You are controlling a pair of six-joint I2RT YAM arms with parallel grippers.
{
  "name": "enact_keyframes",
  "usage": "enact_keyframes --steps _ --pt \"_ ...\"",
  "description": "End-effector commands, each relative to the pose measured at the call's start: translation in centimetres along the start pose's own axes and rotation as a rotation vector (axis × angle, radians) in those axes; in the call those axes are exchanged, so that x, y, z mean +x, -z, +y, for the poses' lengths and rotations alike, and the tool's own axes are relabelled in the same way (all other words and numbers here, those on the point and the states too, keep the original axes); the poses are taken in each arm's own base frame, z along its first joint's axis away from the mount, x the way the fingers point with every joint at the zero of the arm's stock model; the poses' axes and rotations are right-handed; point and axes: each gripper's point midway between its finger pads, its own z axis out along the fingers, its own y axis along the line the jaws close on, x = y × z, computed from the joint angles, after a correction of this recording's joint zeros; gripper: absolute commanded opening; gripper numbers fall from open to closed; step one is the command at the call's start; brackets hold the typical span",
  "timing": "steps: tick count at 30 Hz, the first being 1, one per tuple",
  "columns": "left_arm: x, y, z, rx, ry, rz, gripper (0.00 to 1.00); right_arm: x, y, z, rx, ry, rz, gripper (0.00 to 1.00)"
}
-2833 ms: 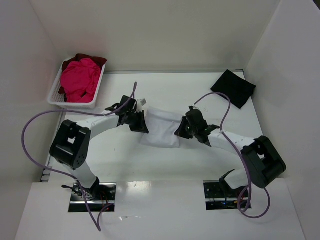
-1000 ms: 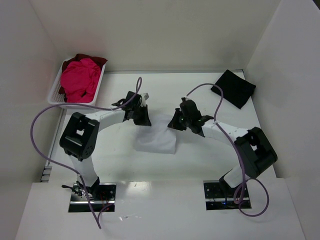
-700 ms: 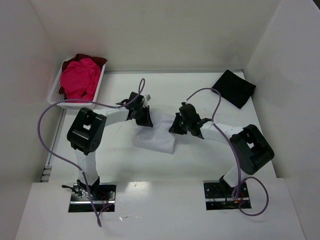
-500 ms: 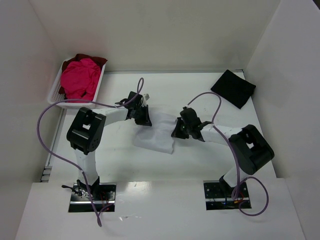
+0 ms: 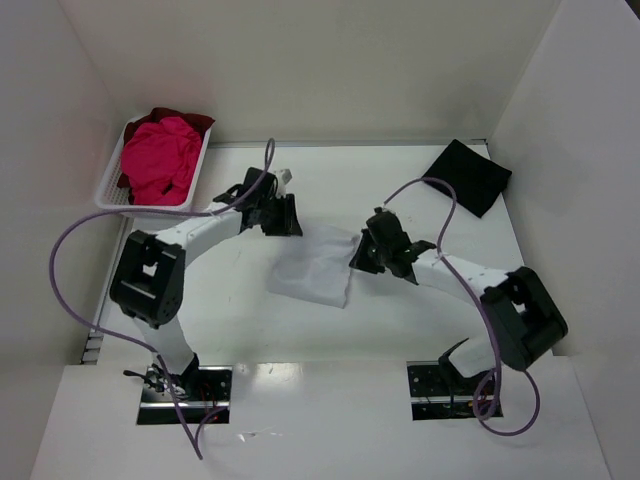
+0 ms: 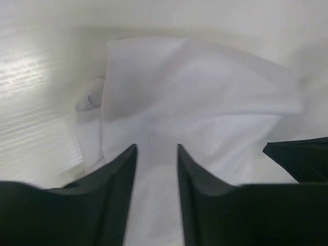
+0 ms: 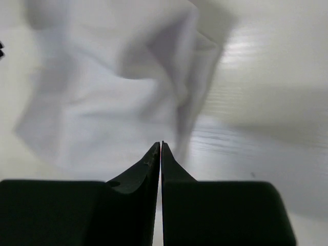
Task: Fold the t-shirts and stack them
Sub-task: Smooth out wrinkles on the folded tshirt
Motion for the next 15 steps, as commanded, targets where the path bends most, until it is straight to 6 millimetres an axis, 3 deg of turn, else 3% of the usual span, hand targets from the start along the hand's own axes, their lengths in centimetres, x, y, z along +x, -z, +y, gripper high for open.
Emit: enact_keyframes --steps 1,2,4,5,7,9,13,14,15 --pt "-5.9 6.9 -4.8 0.105 -0.1 -0.206 0.5 -6.1 4.9 5.4 -0.165 0.012 -0.165 0.07" --pt "-6.1 7.7 -5.4 0.129 -0.108 -0.216 0.53 -7.4 6.2 6.5 -0.21 0.017 -0.194 0.07" --pt "-6.0 9.7 -7.4 0.22 -0.134 -0.224 0.53 -8.0 7.1 8.4 -0.3 0.046 -0.186 0.07" --pt "-5.2 9.7 -7.7 0.248 -0.129 -0.206 0.44 -8.8 7.5 9.7 -0.339 0.063 -0.198 0.07" --pt "-4.0 10.4 -9.5 0.356 -0.139 -0.192 0.31 -8.6 6.6 10.9 -0.381 0.083 -0.152 0.07" --pt "-1.3 9.2 -10.1 0.411 -0.101 -0.146 0.14 -8.1 4.9 11.2 -0.404 0.089 -0.12 0.07" --pt "1.6 8.0 -11.2 0.478 -0.008 -0.113 0.02 -7.6 2.7 12.3 -0.462 0.029 -0.072 0.01" --pt "3.1 7.2 -10.4 0.454 0.032 -0.098 0.0 -7.5 2.4 12.5 -0.47 -0.002 -0.058 0.01" --pt "3.0 7.1 -10.6 0.47 0.072 -0.107 0.0 -7.6 2.1 12.9 -0.493 -0.008 -0.057 0.0"
